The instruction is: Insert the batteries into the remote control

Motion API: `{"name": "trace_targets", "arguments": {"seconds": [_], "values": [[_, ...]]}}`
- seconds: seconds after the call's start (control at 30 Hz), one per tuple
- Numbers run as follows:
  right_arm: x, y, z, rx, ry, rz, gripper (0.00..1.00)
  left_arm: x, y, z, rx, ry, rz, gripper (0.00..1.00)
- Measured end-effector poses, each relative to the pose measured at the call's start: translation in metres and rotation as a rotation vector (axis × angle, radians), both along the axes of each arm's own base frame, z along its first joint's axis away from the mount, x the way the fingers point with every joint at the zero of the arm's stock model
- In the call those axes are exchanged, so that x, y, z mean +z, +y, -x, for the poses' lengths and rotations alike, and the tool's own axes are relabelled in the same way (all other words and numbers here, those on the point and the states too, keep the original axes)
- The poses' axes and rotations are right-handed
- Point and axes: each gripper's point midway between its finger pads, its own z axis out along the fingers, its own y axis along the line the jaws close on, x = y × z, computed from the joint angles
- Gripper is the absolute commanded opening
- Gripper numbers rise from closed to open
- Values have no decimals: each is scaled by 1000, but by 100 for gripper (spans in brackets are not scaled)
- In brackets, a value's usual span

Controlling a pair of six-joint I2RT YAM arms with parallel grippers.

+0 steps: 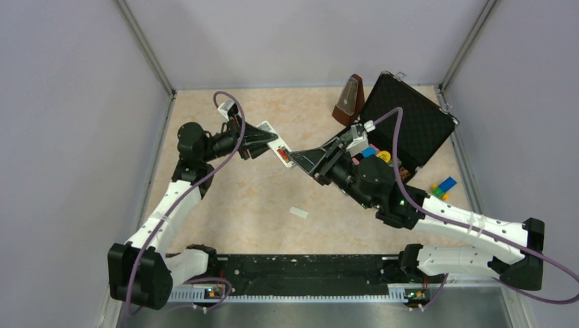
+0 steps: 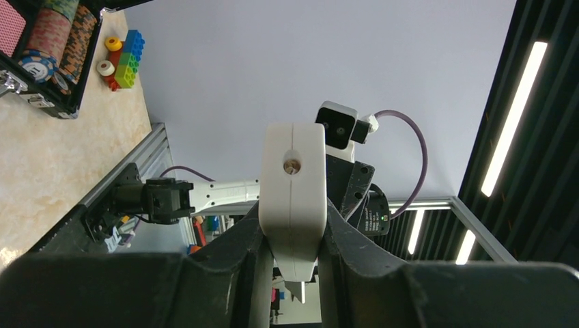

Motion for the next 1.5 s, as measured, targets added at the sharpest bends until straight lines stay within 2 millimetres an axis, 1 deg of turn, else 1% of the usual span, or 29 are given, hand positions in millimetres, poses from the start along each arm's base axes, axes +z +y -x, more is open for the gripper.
{"name": "trace_targets", "arguments": {"seconds": [0.17,0.43,0.8,0.9,1.03,1.23,1.5], "values": [[2,-1,-1,-3,-25,8,39,1,0,-1,10,18,12,0],[1,-1,-2,-8,-35,19,32,2,0,-1,14,28,22,0],[-2,0,-3,-10,-44,38,31,2,0,-1,32,8,14,0],[-4,2,-4,-12,-42,47,35,0,1,-2,44,4,3,0],[-10,6,-6,-6,-39,68,47,-5,0,0,50,-1,-20,0],[-9,8,-5,1,-42,67,51,-10,-1,0,54,6,-39,0],[-2,1,-3,-6,-52,56,65,-5,-1,-2,63,-46,-74,0]]}}
